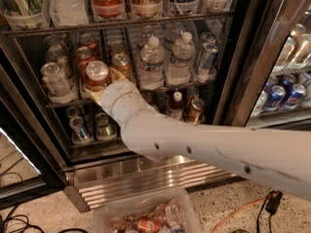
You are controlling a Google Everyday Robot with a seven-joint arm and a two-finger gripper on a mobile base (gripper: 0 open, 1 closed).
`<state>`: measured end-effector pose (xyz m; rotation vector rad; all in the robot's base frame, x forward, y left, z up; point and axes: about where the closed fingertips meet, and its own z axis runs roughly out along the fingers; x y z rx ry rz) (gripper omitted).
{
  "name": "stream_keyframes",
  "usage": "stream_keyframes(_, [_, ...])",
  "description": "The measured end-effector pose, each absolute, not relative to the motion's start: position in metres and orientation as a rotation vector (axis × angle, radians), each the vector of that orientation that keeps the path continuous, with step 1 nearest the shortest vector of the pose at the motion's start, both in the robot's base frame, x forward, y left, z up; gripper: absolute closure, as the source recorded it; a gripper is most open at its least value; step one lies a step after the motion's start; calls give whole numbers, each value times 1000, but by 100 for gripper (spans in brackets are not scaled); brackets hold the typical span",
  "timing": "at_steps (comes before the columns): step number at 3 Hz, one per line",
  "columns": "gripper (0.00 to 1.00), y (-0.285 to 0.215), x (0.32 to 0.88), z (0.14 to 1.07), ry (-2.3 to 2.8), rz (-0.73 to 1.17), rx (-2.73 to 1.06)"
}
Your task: Pick coke can from middle shelf of fridge
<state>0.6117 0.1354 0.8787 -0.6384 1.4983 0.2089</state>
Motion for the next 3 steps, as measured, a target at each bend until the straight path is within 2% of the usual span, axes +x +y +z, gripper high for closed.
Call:
stream_keyframes(1, [100, 112, 572, 881, 1531, 155, -629])
stream_keyframes(3, [100, 78, 531, 848, 1687, 117, -605])
